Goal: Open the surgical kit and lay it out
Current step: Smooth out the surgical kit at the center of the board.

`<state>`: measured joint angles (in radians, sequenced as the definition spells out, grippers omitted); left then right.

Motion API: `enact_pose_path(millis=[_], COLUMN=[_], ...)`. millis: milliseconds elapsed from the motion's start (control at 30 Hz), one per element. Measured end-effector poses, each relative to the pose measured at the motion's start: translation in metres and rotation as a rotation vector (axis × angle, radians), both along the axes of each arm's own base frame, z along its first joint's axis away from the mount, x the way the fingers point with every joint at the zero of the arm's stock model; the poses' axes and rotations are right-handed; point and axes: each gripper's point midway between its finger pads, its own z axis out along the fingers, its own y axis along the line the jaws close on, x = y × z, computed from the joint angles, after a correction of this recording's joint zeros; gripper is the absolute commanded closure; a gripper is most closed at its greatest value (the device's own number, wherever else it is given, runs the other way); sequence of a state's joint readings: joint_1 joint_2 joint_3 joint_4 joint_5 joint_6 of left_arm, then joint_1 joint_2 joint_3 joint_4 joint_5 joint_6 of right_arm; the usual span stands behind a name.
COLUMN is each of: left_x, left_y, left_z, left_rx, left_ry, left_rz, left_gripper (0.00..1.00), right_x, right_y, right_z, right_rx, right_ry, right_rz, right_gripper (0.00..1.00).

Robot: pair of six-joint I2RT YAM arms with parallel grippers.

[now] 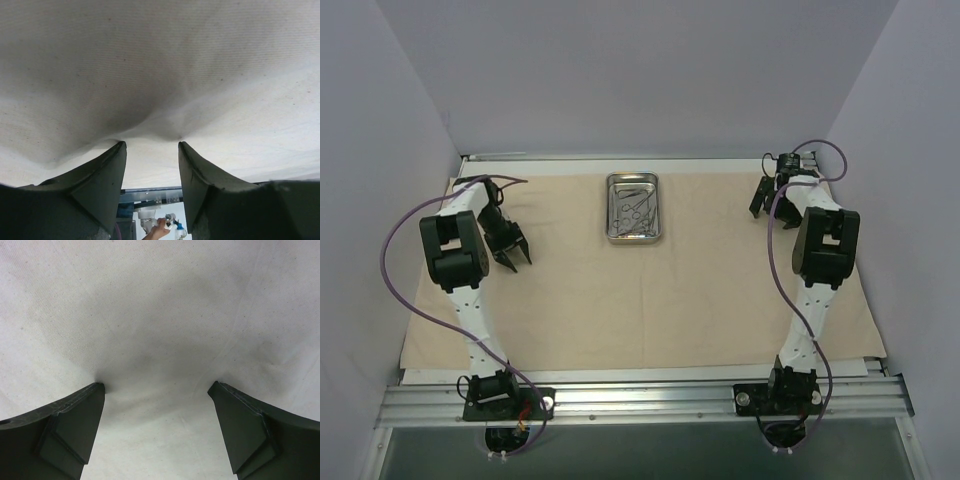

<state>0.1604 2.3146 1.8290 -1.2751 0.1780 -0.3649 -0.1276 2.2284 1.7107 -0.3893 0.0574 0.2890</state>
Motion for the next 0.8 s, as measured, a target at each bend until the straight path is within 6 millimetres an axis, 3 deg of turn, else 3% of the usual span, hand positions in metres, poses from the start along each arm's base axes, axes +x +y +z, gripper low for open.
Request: enact_pose_path(millis=[233,400,500,600,733,800], left_x=[0.005,0.032,0.050,0.070,0.079,0.078], left_y=[0.001,-0.006,-0.026,-0.057,-0.098,-0.109], left_z=[0.007,0.040,0.069,0.092,0.106,0.107], left_rx=[0.022,0.038,0.023,-0.001,-0.044,-0.060], left_ry=[-0.097,-0.294,-0.415,-0.511,-0.574,-0.583], left_rz=[-0.007,-0.013,-0.039,-0.096,-0.176,-0.198], left_gripper=[0.39,0.37,0.37,0.38,0.38,0.38], right_x=[0.002,0.004,-0.001,-0.006,-0.007,0.005], right_y=[0.020,0.056,0.085,0.114,0.130,0.154], right_z=[0.012,0.041,0.057,0.066,0.064,0.071], right_rx=[-0.033,-0.083,-0.016,0.231,0.347,0.359], right_ry=[0.062,0.052,0.011,-0.065,-0.073,-0.088], right_rz=[0.063,0.138,0.173,0.217,0.243,0.300], right_gripper=[0.00,0.00,0.00,0.00,0.06,0.07])
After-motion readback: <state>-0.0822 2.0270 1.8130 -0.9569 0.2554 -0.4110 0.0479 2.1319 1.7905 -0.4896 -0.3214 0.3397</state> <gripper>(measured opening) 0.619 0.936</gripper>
